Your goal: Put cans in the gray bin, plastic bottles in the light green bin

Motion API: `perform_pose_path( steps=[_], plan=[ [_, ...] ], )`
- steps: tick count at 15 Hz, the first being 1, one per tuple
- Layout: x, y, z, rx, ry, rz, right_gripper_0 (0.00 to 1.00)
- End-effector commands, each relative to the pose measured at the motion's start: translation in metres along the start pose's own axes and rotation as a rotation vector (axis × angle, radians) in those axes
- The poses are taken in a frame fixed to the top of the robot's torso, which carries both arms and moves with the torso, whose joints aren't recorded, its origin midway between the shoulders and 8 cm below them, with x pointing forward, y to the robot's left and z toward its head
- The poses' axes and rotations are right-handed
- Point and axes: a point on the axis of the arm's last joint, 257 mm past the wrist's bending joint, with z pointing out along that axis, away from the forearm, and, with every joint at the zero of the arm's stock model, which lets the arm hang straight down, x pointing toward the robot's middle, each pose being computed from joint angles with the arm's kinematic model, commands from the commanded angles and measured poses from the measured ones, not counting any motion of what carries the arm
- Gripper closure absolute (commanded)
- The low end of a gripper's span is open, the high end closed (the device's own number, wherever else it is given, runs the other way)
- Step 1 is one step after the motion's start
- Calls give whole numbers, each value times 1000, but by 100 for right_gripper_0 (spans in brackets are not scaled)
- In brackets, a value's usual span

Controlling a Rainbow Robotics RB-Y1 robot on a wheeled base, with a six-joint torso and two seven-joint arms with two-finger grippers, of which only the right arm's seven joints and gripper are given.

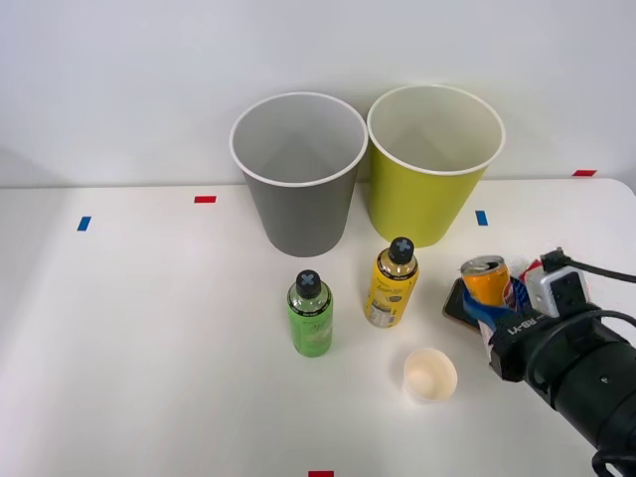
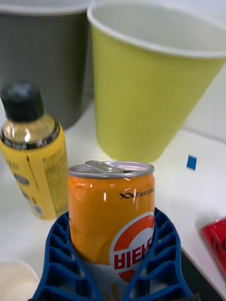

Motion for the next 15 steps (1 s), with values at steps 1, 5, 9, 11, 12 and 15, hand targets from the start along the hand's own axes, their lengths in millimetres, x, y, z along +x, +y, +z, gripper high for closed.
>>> perform_pose_path(
  steps=[1,5,9,11,12,15],
  plan=[
    [-51,-4,-6,-34,-181,79,100],
    [-115,6,-3,-126,-342,185,100],
    [-164,15,12,-224,-432,280,100],
    [-184,21,29,-250,-472,301,100],
    [-195,21,34,-259,-494,300,100],
    [-232,38,50,-323,-551,332,100]
  ],
)
